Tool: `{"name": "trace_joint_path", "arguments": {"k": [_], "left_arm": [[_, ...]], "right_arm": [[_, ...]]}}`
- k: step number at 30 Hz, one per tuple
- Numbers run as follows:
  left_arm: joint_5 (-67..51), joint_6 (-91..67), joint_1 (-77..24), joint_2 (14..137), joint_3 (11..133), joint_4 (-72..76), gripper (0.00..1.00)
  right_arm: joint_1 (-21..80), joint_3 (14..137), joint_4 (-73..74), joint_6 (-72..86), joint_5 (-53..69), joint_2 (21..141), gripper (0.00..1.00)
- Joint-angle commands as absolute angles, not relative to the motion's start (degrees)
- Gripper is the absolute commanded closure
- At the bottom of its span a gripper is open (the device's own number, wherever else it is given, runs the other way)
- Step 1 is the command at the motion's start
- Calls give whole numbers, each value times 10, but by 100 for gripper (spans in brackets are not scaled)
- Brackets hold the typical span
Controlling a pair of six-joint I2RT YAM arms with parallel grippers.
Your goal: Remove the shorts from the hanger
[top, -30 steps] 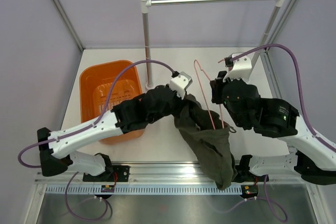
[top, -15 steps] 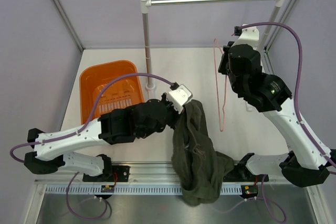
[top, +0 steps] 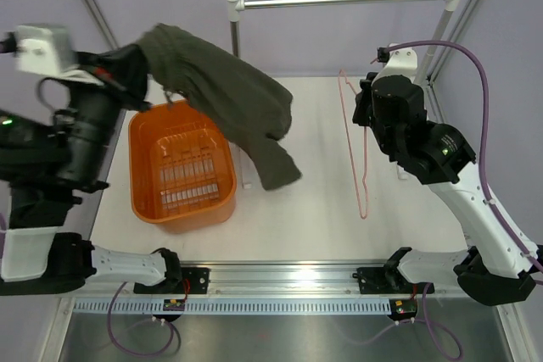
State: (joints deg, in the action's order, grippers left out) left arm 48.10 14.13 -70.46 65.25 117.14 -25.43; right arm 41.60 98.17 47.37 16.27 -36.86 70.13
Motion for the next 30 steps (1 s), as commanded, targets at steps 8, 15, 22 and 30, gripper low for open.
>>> {"name": "trace_joint_path", "arguments": {"k": [8,15,22,30], "left_arm": [[596,315,-703,519,992,10,100],[629,216,-702,491,838,-65,100],[504,-81,-537,479,764,-277,100],[222,-220,-232,481,732,-350,100]], "right_arm": [[412,963,476,171,-354,684,100],[411,931,470,185,-340,675,100],[411,903,470,192,-326,663,100],[411,897,472,187,-317,641,100]]}}
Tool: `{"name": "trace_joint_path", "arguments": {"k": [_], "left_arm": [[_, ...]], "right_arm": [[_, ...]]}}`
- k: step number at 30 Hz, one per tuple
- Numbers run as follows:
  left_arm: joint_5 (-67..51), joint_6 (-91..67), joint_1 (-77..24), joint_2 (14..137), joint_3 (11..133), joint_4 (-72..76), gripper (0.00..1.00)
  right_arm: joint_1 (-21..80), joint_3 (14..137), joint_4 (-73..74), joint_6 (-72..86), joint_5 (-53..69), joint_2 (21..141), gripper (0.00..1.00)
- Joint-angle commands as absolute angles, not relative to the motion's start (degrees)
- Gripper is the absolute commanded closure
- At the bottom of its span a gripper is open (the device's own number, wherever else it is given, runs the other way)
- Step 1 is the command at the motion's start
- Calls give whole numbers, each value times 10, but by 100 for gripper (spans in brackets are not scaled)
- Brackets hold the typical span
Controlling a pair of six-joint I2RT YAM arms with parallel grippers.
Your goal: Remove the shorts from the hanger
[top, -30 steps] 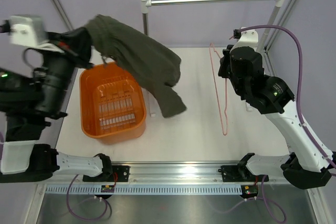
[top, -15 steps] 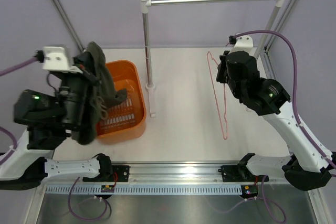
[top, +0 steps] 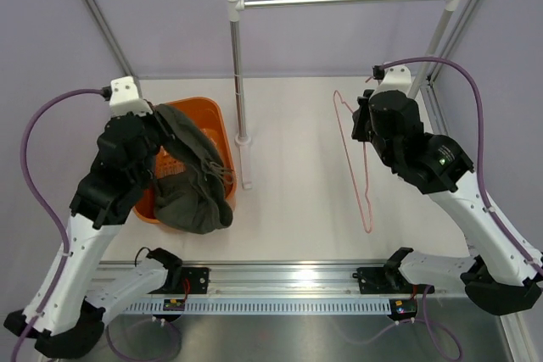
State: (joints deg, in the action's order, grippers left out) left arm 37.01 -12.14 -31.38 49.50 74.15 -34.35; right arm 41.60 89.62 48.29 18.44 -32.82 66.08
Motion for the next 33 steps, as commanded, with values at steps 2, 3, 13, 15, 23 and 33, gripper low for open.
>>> {"name": "trace_joint_path", "arguments": {"k": [2,3,13,15,23,33], "left_arm": [[128,-239,-151,489,722,-350,100],[102,-250,-128,505,717,-350,100],[-226,-366,75,612,560,-217,91],[-272,-396,102,627,539,-173,89],[-284,-362,105,610,571,-191,14],[-305,-339,49,549,594,-192,1]], "right_arm": [[411,896,477,185,-318,638,100],[411,896,478,185,-318,637,100],[411,880,468,167,-295,620,100],[410,880,464,163,-282,621,100],[411,882,446,145,-257,632,100],[397,949,424,99,-235,692,100]]}}
